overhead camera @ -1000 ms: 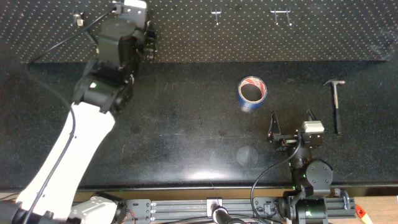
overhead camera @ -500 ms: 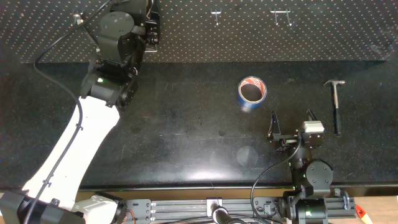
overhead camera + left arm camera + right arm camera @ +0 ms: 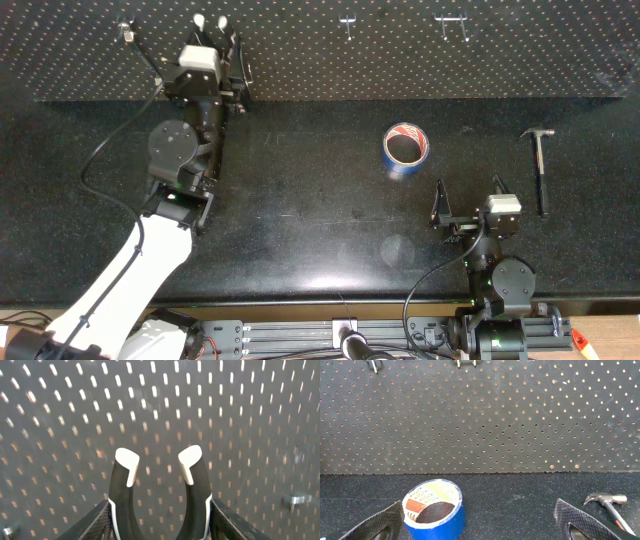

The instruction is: Place Tools Onto Pegboard

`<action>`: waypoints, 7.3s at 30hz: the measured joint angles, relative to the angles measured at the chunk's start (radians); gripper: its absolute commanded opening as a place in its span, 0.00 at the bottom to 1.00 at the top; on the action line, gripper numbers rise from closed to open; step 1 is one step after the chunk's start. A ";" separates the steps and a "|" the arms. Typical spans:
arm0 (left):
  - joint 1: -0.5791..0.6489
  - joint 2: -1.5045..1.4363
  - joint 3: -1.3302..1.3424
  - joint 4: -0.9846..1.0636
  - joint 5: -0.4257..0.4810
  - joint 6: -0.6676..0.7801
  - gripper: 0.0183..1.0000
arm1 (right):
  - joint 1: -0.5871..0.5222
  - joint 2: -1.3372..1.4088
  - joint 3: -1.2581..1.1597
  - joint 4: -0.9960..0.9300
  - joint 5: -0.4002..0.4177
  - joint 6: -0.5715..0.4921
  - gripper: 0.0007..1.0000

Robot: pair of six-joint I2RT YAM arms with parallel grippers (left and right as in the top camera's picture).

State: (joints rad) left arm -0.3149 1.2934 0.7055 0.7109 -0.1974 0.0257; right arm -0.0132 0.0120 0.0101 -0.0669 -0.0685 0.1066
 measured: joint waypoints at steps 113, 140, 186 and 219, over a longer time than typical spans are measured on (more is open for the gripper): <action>0.000 -0.002 0.005 -0.014 -0.108 0.001 1.00 | 0.000 0.000 0.000 0.000 0.000 0.000 0.98; 0.383 -1.135 -0.370 -0.425 0.130 0.004 1.00 | 0.000 0.000 0.000 0.000 0.000 0.000 0.98; 0.415 -1.281 -0.699 -0.783 0.200 0.003 1.00 | 0.000 0.000 0.000 0.000 0.000 0.000 0.98; 0.415 -1.281 -0.699 -0.783 0.202 0.003 1.00 | 0.000 0.000 0.000 0.003 0.113 -0.051 0.98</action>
State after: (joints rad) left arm 0.1005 0.0128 0.0063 -0.0719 0.0048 0.0292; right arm -0.0132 0.0120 0.0101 -0.0635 0.0444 0.0555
